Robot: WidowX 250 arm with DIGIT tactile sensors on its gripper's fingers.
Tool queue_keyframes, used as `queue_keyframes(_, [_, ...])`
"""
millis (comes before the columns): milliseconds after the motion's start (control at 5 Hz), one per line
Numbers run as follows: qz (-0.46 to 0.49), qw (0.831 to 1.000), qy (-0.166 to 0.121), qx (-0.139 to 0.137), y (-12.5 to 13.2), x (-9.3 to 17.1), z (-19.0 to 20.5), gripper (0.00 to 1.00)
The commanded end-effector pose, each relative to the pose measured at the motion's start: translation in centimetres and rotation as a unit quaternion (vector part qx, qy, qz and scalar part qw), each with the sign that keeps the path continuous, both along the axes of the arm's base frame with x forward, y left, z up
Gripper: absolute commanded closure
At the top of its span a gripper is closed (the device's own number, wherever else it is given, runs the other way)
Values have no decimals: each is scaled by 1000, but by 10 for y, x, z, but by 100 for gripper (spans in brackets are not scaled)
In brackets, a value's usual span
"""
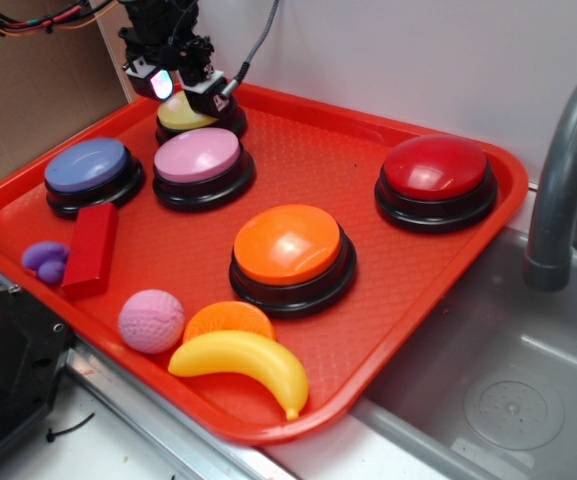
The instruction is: Push the yellow button.
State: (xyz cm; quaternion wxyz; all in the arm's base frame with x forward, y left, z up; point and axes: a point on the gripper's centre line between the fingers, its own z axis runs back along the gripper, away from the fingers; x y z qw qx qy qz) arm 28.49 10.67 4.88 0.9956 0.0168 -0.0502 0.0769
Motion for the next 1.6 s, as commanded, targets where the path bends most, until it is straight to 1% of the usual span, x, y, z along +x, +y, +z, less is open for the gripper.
queue_keyframes(0, [18,998,-42,30,10,0,49,0])
queue_keyframes(200, [28,997,-52,52,4,-9,71,0])
queue_keyframes(400, [30,997,-52,48,3,-12,80,0])
queue_keyframes(600, [36,996,-52,59,3,-13,88,0])
queue_keyframes(800, [35,995,-64,63,2,-12,98,0])
queue_keyframes(1000, [34,995,-69,68,-1,-14,104,0])
queue_keyframes(1400, [40,994,-80,63,0,-17,113,0])
